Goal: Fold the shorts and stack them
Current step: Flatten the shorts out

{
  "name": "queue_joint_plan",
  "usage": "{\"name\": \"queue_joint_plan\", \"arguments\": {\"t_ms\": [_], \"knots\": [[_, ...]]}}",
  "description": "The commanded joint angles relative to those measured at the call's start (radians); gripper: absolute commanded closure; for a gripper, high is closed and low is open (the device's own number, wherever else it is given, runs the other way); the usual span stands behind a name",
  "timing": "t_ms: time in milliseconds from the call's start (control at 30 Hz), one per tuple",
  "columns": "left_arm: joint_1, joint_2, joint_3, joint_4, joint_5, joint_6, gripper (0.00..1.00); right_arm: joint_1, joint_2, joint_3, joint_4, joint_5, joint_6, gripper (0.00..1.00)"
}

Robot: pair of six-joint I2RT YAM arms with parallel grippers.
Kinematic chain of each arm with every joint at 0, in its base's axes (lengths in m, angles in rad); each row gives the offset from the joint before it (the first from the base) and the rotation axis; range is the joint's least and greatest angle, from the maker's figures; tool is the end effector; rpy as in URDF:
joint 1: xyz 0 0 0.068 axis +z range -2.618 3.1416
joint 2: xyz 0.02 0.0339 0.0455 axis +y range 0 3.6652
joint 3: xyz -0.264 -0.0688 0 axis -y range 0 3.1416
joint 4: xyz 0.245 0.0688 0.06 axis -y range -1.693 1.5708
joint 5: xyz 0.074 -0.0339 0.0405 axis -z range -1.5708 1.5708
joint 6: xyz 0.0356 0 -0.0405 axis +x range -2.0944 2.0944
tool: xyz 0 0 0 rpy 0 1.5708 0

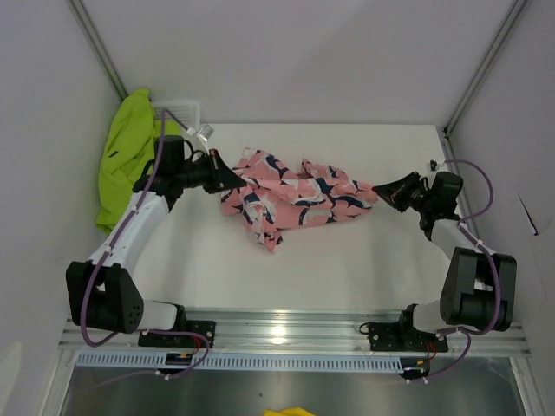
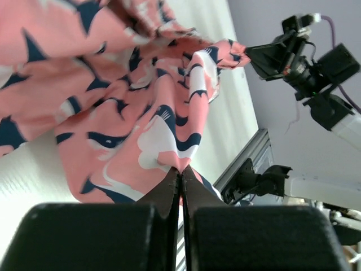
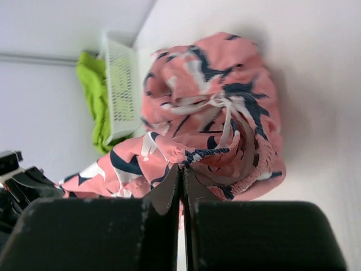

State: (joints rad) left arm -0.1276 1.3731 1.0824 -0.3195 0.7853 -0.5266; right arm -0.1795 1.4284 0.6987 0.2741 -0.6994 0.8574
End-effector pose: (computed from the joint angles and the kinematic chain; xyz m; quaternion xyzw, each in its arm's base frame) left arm 0.2957 -0.0633 0.3028 0.0109 0.8382 -0.4585 0.2952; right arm 0.2954 -0.0303 0.2117 0.2376 0.7823 0.4395 0.3722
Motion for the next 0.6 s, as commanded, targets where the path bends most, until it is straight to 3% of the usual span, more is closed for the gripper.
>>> {"name": "queue_joint_plan", "arguments": {"t_ms": [0,100,267,433,567], "knots": [[-0.003,-0.106,0.173,-0.148,0.02,0.102,1.0,-0.024,-0.084,0.076,0.042,-0.147,0.037,1.0],[-0.003,-0.115,0.285,-0.216,0.09,0.123,1.0,-0.043,-0.183,0.129,-0.036,-0.204,0.019,1.0],[-0.003,-0.175,0.344,-0.328,0.166,0.188,1.0,-0.068,-0.403,0.206,-0.257,-0.247,-0.082,1.0],[-0.003,-0.262,0.321,-0.342,0.292,0.249,1.0,-0.046,-0.577,0.186,-0.201,-0.207,-0.046,1.0],[-0.003,-0.186,0.307,-0.351,0.23,0.263,1.0,-0.063,-0.599,0.226,-0.225,-0.141,-0.047,1.0]]}}
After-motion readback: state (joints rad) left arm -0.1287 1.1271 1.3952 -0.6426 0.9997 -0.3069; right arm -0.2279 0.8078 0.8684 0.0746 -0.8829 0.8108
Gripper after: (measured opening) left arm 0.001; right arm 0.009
